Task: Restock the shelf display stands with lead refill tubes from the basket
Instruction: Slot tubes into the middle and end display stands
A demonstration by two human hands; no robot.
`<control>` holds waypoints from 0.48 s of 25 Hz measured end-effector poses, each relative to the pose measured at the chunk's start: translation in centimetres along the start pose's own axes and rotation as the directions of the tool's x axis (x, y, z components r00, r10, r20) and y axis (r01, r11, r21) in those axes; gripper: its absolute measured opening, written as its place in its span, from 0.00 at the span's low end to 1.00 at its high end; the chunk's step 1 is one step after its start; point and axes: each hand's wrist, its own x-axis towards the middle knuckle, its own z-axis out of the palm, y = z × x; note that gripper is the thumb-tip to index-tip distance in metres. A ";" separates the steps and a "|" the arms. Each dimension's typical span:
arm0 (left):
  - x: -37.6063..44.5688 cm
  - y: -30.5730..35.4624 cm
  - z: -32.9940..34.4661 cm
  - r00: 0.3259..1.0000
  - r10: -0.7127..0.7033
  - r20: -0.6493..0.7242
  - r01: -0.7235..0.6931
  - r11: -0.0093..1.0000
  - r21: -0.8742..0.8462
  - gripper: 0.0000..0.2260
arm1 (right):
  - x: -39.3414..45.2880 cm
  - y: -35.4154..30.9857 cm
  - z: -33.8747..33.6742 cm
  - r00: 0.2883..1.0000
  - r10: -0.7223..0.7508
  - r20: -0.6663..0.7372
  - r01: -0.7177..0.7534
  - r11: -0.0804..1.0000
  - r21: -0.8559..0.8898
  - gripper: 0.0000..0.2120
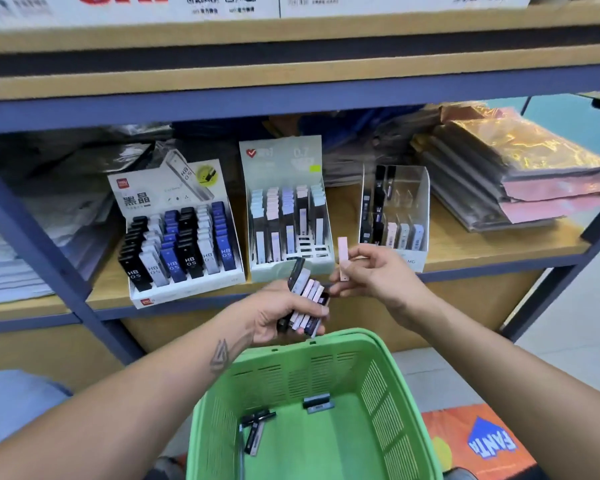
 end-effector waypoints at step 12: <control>1.8 10.2 5.1 0.980 0.154 -0.123 -0.171 0.975 -0.145 0.07 | 4.5 -9.2 -7.8 0.975 -0.204 -0.088 0.169 0.939 -0.301 0.12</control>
